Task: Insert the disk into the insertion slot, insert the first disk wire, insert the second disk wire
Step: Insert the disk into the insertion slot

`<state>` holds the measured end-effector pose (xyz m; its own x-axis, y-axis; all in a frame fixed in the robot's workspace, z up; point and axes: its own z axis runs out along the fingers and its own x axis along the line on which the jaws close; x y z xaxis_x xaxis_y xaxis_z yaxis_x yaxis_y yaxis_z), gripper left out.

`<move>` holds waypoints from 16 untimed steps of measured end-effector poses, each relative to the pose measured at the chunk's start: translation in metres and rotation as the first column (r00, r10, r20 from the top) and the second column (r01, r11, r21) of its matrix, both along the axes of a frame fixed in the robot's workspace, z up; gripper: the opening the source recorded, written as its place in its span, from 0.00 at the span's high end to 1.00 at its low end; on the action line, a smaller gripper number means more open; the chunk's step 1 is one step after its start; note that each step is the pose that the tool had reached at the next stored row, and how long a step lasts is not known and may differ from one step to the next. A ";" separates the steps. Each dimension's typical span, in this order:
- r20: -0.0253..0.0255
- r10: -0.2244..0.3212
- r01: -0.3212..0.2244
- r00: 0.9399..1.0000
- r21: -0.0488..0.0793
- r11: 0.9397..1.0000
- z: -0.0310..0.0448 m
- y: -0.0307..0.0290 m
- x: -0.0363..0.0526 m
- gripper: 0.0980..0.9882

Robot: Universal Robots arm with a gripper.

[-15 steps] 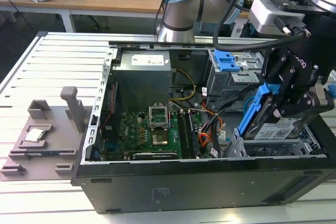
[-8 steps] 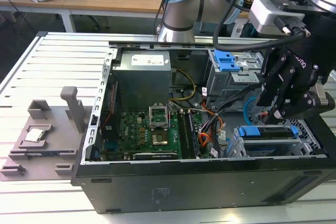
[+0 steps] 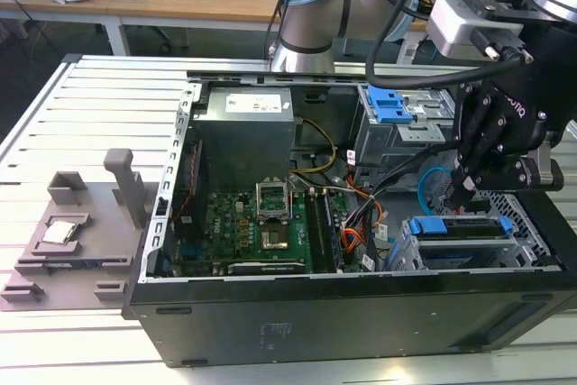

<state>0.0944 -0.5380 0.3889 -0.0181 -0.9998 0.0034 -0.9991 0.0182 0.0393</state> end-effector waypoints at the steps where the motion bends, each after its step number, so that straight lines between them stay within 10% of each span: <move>1: 0.000 0.000 0.000 1.000 0.000 1.000 0.0000 0.0000 0.0000 0.98; 16: 0.000 0.000 0.000 1.000 -0.002 1.000 -0.0005 0.0000 0.0047 0.99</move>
<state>0.0992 -0.5380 0.3884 -0.0182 -0.9998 0.0056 -0.9991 0.0184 0.0392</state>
